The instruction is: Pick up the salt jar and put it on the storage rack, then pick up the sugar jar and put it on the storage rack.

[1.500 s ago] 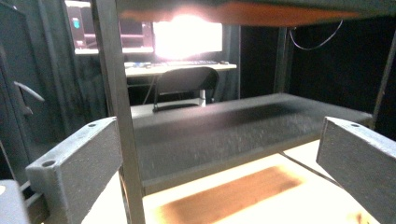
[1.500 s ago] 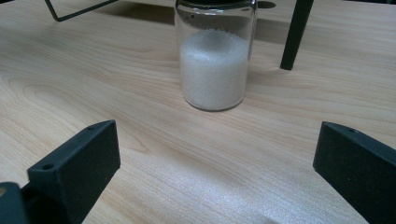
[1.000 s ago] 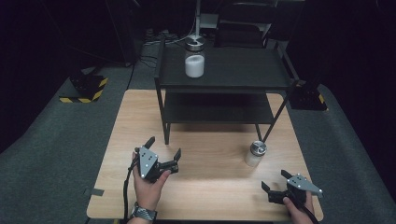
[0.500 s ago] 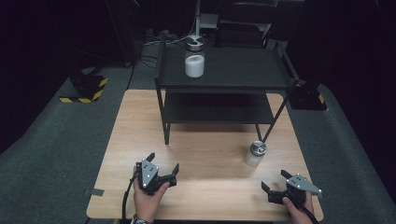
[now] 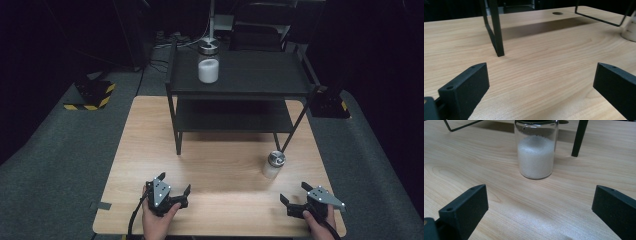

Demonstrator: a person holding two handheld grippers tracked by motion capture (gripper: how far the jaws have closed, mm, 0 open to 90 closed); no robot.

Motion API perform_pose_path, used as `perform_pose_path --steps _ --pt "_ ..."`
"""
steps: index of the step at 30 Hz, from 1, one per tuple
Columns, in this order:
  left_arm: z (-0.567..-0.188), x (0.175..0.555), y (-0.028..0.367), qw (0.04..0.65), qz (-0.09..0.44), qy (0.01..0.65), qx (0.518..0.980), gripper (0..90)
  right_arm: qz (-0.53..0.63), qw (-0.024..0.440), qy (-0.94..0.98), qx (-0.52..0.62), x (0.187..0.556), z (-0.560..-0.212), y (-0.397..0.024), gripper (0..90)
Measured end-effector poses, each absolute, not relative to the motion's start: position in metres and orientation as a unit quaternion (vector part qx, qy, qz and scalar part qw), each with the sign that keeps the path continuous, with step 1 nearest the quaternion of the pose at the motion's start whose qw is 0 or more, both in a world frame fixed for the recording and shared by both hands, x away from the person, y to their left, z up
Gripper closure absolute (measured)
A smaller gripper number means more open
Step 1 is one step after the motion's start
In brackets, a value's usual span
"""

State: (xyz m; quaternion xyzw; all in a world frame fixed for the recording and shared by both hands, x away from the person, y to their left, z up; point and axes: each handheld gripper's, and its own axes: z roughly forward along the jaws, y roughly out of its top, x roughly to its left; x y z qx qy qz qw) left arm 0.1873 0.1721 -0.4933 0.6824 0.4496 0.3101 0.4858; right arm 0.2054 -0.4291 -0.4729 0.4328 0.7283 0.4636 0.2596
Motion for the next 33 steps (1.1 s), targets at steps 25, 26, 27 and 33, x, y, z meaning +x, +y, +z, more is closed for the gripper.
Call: perform_pose_path --steps 25,26,27,33 --pt "-0.4893 0.1904 0.1670 0.473 0.307 0.447 0.695 0.5 0.459 0.265 0.730 0.432 0.2028 -0.4727 -0.4266 0.4" --pt "-0.4893 0.1904 0.1670 0.473 0.307 0.447 0.695 0.5 0.459 0.265 0.730 0.432 0.2028 -0.4727 -0.4266 0.4" --pt "-0.4895 0.1903 0.1672 0.474 0.306 0.449 0.693 0.5 0.458 0.267 0.730 0.431 0.2022 -0.4728 -0.4259 0.4" --pt "-0.4902 0.1896 0.1683 0.477 0.305 0.450 0.690 0.5 0.458 0.268 0.732 0.428 0.2018 -0.4729 -0.4257 0.4"
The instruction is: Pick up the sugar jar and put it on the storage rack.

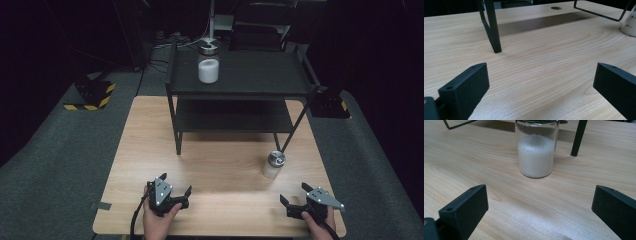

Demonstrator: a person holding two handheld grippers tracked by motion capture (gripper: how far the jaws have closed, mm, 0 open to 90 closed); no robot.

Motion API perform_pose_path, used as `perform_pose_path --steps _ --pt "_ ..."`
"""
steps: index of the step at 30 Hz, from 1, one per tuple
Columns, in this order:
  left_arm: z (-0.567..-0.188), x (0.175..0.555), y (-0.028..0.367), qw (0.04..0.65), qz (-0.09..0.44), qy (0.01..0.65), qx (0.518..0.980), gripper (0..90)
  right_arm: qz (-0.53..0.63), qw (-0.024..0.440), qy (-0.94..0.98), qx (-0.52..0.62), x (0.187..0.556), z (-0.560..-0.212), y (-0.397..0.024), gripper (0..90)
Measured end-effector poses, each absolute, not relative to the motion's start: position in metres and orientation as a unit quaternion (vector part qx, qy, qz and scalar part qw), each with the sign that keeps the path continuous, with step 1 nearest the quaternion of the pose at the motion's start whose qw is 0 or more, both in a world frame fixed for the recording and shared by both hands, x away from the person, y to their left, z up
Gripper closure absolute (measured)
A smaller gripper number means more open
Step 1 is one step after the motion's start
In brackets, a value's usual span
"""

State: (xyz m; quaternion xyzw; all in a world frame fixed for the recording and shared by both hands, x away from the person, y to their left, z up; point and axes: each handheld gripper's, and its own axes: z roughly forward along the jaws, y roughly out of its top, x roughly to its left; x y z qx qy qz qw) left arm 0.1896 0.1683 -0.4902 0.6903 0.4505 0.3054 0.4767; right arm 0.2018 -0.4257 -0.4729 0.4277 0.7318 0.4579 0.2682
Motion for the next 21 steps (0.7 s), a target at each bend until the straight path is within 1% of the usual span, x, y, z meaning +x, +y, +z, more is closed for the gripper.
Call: perform_pose_path --steps 12,21 --pt "-0.4894 0.1894 0.1656 0.472 0.308 0.446 0.695 0.5 0.462 0.270 0.730 0.425 0.1995 -0.4741 -0.4264 0.4" --pt "-0.4870 0.1920 0.1666 0.468 0.301 0.446 0.701 0.5 0.463 0.277 0.728 0.423 0.1962 -0.4716 -0.4233 0.6"
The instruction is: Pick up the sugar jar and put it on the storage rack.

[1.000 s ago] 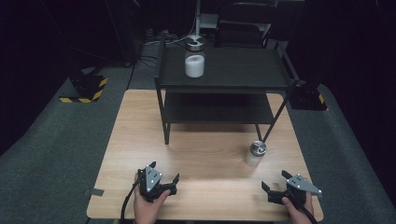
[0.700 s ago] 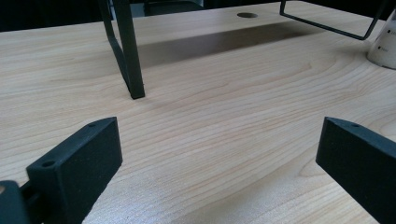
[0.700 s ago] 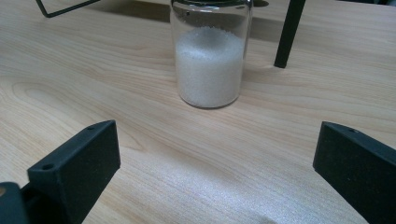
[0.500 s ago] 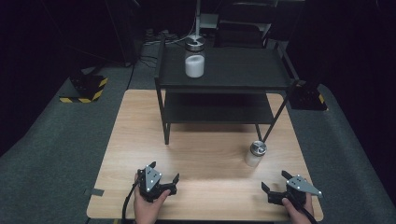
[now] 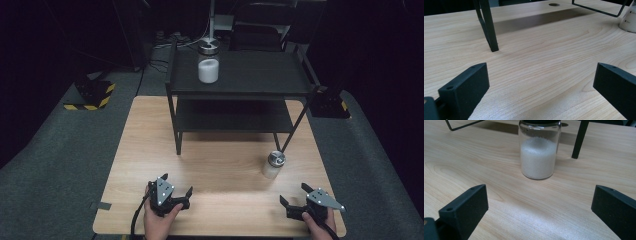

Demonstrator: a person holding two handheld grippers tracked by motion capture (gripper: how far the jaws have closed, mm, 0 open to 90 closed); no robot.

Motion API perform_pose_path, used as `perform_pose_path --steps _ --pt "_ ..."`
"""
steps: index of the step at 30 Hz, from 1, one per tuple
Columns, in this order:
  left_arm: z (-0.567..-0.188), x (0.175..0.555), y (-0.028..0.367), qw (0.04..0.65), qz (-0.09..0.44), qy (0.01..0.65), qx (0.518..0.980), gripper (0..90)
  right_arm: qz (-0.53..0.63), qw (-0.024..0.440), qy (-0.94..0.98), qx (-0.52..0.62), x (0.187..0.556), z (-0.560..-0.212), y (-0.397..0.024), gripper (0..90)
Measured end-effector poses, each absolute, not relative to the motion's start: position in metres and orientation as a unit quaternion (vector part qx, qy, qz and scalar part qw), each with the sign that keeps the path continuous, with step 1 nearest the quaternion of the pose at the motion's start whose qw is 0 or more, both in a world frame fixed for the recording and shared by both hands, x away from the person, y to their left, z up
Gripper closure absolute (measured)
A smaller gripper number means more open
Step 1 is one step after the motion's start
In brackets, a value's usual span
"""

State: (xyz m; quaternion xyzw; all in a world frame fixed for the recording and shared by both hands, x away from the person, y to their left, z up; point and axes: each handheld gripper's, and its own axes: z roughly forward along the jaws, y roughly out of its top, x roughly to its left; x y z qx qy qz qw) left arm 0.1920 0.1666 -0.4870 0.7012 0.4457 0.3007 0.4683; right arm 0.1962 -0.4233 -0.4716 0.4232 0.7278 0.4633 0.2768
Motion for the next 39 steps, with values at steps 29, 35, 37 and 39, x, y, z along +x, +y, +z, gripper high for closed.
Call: perform_pose_path --steps 29,35,37,39 --pt "-0.487 0.193 0.169 0.471 0.295 0.445 0.702 0.5 0.465 0.281 0.720 0.431 0.239 -0.448 -0.389 0.9" --pt "-0.486 0.193 0.168 0.470 0.295 0.447 0.702 0.5 0.466 0.280 0.718 0.435 0.250 -0.453 -0.379 2.5" --pt "-0.486 0.193 0.168 0.469 0.295 0.447 0.702 0.5 0.469 0.282 0.712 0.440 0.255 -0.457 -0.375 3.9" --pt "-0.486 0.193 0.168 0.470 0.295 0.447 0.702 0.5 0.468 0.283 0.710 0.443 0.258 -0.458 -0.373 5.0"
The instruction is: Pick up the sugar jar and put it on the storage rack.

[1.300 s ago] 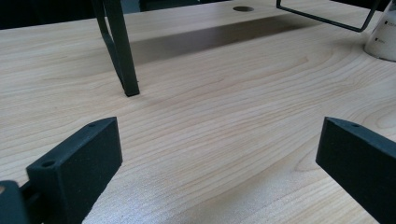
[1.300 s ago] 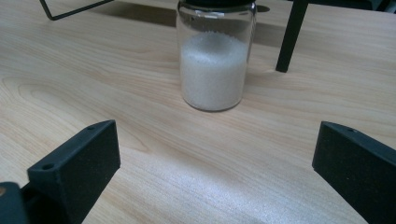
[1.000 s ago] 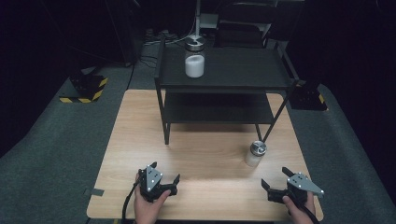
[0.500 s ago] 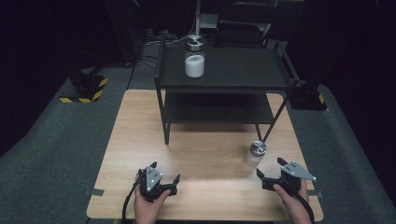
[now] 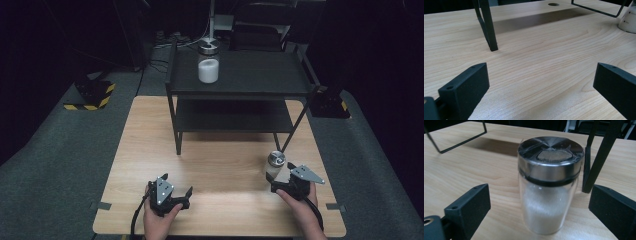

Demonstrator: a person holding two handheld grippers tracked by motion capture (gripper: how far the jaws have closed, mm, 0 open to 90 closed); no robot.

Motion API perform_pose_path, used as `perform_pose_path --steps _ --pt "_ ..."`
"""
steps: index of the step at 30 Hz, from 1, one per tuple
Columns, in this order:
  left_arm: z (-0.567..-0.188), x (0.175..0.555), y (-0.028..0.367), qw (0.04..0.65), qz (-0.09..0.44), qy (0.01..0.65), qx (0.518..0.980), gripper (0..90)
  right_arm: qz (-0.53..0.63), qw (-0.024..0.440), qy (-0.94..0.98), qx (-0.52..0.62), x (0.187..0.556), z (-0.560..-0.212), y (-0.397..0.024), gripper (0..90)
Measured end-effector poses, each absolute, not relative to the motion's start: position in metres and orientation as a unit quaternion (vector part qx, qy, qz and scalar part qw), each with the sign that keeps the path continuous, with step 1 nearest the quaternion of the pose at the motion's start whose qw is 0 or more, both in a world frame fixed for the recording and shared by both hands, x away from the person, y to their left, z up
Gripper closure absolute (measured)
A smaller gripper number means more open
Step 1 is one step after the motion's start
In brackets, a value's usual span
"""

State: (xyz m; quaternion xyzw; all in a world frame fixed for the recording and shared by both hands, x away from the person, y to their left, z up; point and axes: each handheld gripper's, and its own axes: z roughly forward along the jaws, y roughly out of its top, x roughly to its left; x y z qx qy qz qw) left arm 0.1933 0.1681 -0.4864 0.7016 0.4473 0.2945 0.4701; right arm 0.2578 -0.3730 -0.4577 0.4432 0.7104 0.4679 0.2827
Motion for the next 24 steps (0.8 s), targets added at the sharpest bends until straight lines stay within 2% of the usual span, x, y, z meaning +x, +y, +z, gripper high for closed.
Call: perform_pose_path --steps 10,14,24 --pt "-0.486 0.193 0.169 0.471 0.295 0.444 0.703 0.5 0.458 0.283 0.702 0.466 0.277 -0.472 -0.360 17.6" --pt "-0.487 0.193 0.169 0.471 0.295 0.444 0.703 0.5 0.463 0.288 0.696 0.468 0.278 -0.478 -0.360 29.0" --pt "-0.486 0.193 0.168 0.471 0.293 0.445 0.703 0.5 0.458 0.299 0.702 0.455 0.275 -0.479 -0.355 30.4"
